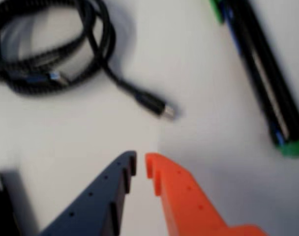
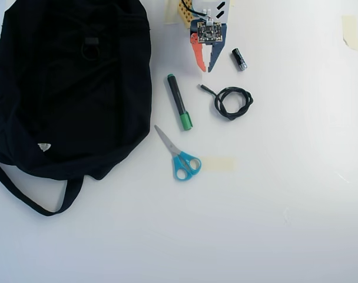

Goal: Put the bike light into the black bag

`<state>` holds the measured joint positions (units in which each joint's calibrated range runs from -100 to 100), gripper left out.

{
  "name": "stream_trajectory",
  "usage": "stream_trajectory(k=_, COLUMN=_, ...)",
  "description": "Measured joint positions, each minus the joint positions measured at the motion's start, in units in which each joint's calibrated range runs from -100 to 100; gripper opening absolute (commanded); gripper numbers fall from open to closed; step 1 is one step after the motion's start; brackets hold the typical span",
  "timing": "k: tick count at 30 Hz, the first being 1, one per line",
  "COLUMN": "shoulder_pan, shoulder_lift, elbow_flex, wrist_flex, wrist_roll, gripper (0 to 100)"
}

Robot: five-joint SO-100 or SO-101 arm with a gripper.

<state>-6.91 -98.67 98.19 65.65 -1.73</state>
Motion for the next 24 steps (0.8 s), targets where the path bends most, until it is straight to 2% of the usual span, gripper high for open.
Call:
stream_trajectory(k=4, shoulder_pan=-0.51, shoulder_lift=-0.08, elbow_flex=-0.08, wrist_flex=4.47, wrist_roll=0.05, gripper=2)
stream_trajectory(k=24, shoulder_pan=-0.37, shoulder_lift=-0.08, elbow_flex=-0.08, wrist_flex=4.72, wrist_roll=0.05, gripper=2)
